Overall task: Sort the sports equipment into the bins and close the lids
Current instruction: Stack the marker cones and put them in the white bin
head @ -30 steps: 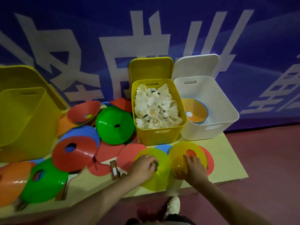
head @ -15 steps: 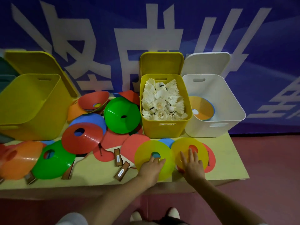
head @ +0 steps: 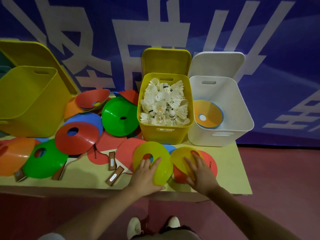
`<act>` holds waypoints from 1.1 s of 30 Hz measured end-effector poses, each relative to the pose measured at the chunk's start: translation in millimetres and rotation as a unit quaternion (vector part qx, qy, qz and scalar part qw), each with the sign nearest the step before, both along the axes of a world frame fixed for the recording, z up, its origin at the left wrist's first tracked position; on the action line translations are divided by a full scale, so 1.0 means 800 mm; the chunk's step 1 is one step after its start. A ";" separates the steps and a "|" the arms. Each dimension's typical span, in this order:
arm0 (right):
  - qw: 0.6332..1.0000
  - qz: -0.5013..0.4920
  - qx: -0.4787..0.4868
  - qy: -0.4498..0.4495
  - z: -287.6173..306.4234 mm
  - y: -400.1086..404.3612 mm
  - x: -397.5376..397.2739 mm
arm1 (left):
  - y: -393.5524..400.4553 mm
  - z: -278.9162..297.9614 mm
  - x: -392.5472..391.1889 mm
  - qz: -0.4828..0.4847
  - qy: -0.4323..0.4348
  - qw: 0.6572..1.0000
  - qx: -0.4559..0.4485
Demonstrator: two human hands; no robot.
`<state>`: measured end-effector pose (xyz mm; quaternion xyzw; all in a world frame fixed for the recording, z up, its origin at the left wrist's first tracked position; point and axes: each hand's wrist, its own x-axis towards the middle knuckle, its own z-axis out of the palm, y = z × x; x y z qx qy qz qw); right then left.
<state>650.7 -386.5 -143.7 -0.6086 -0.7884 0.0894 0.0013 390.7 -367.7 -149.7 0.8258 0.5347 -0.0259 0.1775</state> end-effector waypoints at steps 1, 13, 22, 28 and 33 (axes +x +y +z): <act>1.000 0.007 0.021 0.009 0.007 0.006 0.006 | 0.000 0.005 -0.002 0.005 -0.010 1.000 0.006; 0.974 -0.003 0.220 0.063 0.085 0.081 0.041 | 0.044 0.056 -0.037 0.062 -0.173 0.975 0.123; 0.936 -0.171 0.219 0.215 0.105 0.093 0.009 | 0.071 0.096 -0.083 0.174 -0.244 0.941 0.158; 0.880 -0.255 0.174 0.361 0.127 0.098 -0.017 | 0.088 0.111 -0.125 0.203 -0.342 0.905 0.152; 0.801 -0.370 0.161 0.442 0.131 0.115 -0.024 | 0.105 0.127 -0.146 0.199 -0.431 0.875 0.095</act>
